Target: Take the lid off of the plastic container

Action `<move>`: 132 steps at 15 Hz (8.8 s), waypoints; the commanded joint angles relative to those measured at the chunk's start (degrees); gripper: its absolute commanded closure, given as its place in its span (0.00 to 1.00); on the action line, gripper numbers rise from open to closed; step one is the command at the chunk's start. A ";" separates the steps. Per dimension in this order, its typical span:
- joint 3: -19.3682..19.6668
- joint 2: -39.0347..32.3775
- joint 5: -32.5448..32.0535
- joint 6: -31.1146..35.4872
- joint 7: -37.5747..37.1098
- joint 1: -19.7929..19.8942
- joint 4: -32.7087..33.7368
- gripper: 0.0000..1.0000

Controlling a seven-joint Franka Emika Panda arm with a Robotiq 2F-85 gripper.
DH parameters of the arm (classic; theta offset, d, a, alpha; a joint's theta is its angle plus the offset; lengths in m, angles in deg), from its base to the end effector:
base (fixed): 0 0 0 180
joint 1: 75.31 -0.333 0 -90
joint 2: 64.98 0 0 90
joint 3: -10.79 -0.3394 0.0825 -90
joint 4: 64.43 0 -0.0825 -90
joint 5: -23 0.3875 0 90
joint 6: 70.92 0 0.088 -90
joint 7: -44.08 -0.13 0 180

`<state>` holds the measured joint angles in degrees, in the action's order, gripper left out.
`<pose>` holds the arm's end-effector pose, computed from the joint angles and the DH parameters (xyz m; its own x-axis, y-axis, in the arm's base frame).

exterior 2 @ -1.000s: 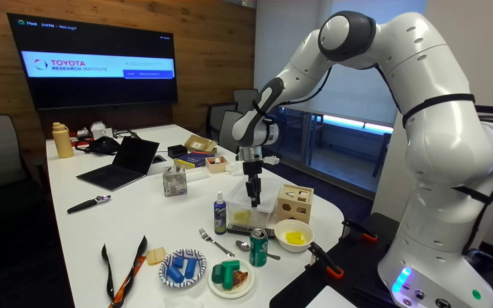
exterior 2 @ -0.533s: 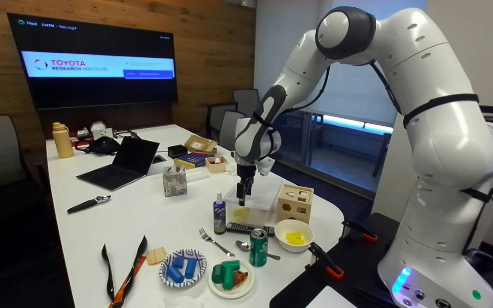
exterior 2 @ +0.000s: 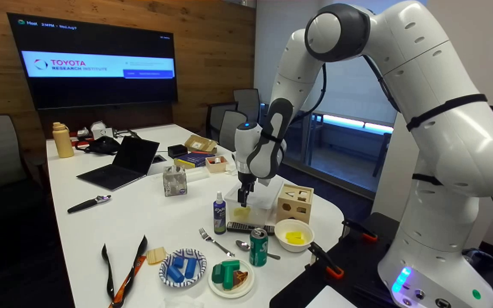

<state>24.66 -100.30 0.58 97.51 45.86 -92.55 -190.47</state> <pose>0.5656 0.0497 0.1086 0.8623 0.5038 0.0514 0.4763 -0.8413 0.2555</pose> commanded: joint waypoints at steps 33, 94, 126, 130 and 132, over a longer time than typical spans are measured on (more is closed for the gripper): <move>17.62 -3.67 8.72 11.77 -5.17 -21.82 -7.56 0.82; 33.59 -21.71 1.48 3.12 -26.72 -40.13 1.15 0.35; -12.23 1.71 7.20 -15.10 8.79 14.45 6.07 0.92; -11.44 2.09 5.99 -14.27 7.69 13.56 5.68 0.92; -11.92 2.43 6.37 -14.29 8.18 13.92 5.45 0.92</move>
<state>12.90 -98.92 7.24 83.19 54.52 -78.48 -184.08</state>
